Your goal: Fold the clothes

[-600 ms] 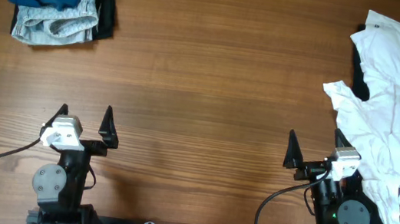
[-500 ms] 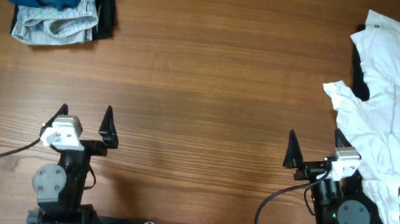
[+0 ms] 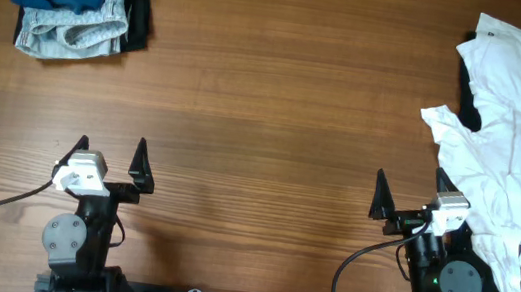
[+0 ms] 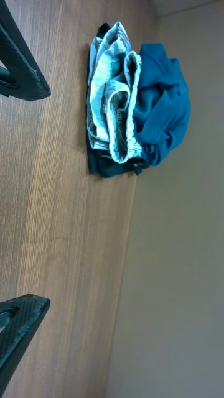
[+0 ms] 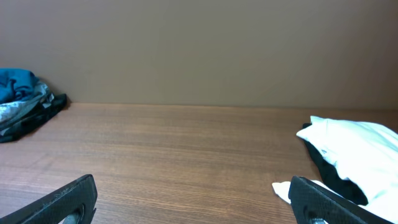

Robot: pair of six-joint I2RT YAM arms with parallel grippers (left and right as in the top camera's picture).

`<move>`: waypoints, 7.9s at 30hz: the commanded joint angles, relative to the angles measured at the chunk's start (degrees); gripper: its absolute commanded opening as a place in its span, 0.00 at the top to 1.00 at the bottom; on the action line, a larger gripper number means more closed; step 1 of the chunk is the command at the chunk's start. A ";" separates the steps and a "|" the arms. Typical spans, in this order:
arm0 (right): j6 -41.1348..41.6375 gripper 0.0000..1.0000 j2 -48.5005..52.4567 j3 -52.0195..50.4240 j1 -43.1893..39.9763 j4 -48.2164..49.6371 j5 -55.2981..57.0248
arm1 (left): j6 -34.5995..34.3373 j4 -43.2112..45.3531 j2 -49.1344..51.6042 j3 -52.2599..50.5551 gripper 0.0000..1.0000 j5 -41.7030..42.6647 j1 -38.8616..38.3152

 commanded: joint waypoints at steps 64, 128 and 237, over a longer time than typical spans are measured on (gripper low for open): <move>4.24 0.30 117.94 74.20 -7.56 -29.49 12.50 | -5.27 -7.04 75.01 33.73 0.00 21.00 -0.31; 14.73 0.00 81.18 87.45 3.91 -70.53 5.92 | 2.97 -16.63 69.13 33.75 0.17 22.53 18.88; 9.42 0.96 76.87 93.79 -14.69 -56.50 -0.79 | -18.03 -19.45 57.44 63.14 0.96 -14.14 -5.77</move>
